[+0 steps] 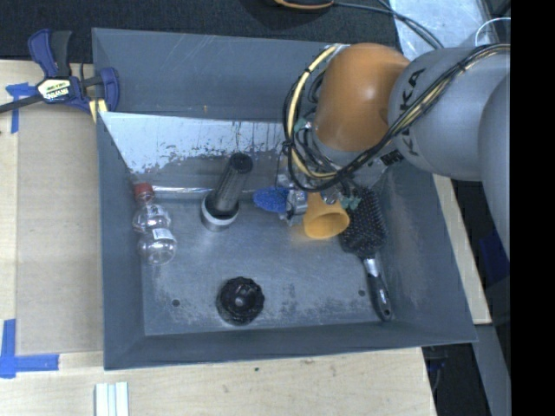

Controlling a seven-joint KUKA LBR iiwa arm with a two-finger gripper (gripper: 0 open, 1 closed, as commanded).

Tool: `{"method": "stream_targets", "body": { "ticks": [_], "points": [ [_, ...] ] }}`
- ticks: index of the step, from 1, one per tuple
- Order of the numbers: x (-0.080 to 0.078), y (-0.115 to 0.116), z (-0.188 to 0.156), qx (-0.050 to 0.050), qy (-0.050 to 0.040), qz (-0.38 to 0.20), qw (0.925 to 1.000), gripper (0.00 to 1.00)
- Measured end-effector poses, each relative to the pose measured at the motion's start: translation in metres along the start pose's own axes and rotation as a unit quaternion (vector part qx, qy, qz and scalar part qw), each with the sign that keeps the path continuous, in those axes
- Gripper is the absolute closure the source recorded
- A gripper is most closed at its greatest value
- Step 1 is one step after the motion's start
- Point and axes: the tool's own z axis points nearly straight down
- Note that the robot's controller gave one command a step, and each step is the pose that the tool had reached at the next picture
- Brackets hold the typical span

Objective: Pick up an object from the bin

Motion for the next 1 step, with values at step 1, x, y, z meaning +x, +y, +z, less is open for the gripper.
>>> {"method": "stream_targets", "body": {
  "ticks": [1],
  "points": [
    [-0.001,-0.0001,-0.0105,0.0,-0.0015,0.0,1.0,1.0]
  ]
}}
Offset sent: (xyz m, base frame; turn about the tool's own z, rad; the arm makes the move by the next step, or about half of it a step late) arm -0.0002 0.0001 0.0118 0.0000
